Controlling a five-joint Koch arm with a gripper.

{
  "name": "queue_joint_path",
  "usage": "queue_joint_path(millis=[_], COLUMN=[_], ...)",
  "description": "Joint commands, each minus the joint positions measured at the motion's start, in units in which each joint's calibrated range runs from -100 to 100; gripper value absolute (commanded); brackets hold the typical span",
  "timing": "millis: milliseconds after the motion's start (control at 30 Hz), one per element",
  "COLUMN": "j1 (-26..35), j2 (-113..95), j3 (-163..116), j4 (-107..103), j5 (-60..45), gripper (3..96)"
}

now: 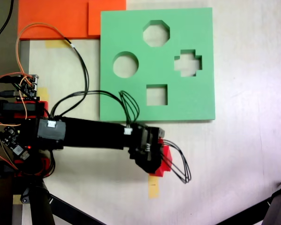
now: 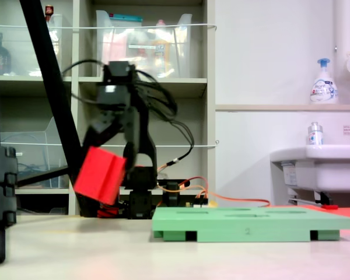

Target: Put the cross columnar block into the corresponding hole

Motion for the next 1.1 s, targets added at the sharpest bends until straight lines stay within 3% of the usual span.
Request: queue_joint_path(millis=[33,300,633,1100], j1=[6.5,13.72,19.05,20.07], j2=[5.12,33.33,41.01,47.02], j3=[13.43,42.64,42.74,42.74], j4=[-3.03,-3.03,10.54,19.11], j5=[7.47,14.07,17.0,17.14], gripper=[31.5,31.5,31.8,33.1])
